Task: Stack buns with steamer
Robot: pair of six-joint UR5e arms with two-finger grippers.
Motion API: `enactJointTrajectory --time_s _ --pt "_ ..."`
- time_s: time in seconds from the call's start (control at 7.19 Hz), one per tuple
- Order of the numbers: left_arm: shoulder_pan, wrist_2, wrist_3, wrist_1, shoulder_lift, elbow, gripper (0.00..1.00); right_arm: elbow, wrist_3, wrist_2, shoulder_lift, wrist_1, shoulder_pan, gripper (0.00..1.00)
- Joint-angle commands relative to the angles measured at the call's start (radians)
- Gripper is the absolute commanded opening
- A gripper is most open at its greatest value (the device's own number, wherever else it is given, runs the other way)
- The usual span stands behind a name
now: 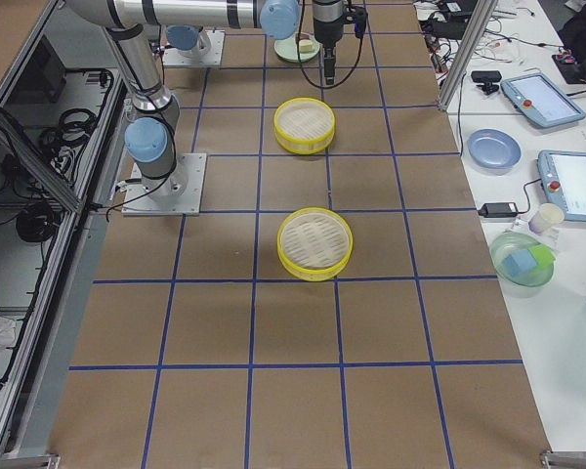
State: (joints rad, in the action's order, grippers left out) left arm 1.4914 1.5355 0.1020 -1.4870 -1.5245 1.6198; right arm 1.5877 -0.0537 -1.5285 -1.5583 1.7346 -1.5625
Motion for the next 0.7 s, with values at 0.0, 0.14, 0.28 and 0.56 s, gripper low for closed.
enactJointTrajectory --time_s 0.0,0.14,0.28,0.56 --pt "-0.006 0.0 0.001 -0.001 -0.005 0.002 1.0 0.002 -0.002 -0.001 0.0 -0.001 -0.001 1.0" --pt "-0.008 0.0 0.007 -0.001 -0.008 0.002 1.0 0.0 0.015 0.001 0.013 0.006 0.001 1.0" --pt "-0.01 0.0 0.007 -0.004 -0.008 0.005 1.0 -0.005 0.064 -0.007 0.047 0.01 0.04 1.0" --pt "-0.041 0.006 0.019 0.02 -0.026 0.096 1.0 0.003 0.311 -0.009 0.101 -0.003 0.236 1.0"
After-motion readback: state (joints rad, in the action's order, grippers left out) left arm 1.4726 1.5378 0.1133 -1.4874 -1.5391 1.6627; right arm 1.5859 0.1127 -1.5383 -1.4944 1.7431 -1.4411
